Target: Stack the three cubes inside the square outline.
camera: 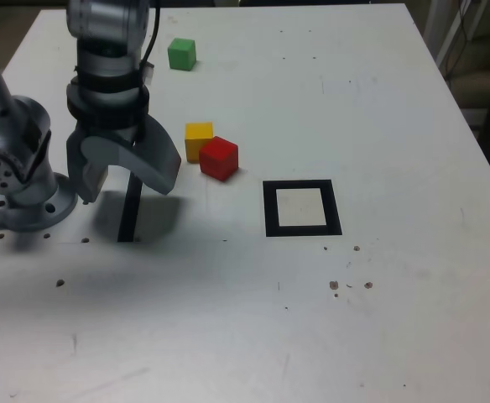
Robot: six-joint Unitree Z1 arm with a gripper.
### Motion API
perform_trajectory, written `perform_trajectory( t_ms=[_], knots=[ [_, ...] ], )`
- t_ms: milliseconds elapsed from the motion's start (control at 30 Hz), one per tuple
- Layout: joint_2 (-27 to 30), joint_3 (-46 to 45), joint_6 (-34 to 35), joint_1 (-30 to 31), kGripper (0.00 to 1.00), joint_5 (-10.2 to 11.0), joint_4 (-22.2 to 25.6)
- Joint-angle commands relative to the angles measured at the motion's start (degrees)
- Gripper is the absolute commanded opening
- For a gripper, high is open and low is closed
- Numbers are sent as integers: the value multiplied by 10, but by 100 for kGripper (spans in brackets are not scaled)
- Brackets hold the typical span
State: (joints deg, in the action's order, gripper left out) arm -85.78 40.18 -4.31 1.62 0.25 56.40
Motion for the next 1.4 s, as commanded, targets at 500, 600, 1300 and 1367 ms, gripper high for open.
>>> perform_trajectory(
  t_ms=[500, 600, 1300, 1367],
  knots=[
    [-4, 0, 1, 0, 99, 1, -3],
    [-5, 2, 1, 0, 99, 0, -3],
    [-45, 119, 37, 0, 99, 6, 92],
    [-53, 134, 45, 0, 99, 2, 90]
  ],
)
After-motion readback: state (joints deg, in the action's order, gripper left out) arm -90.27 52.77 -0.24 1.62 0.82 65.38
